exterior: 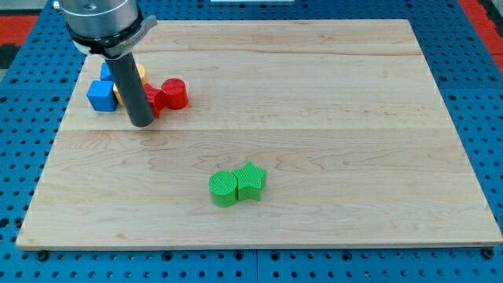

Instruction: Push the green blocks towards the center of the board

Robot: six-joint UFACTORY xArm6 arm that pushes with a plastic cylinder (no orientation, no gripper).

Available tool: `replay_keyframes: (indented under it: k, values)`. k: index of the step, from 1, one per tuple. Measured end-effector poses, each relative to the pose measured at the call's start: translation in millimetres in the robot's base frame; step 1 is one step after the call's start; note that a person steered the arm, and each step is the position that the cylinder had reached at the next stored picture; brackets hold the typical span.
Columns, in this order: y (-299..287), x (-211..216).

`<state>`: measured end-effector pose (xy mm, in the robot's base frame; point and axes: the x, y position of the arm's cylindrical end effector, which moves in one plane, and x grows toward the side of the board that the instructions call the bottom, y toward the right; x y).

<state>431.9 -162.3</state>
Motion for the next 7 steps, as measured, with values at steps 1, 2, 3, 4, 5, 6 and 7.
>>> replay_keyframes:
  k: [1,2,3,4,5,6,7]
  values:
    - [0,1]
    - [0,1]
    - [0,-1]
    - [0,10]
    - [-2,62]
    - [6,112]
    - [51,161]
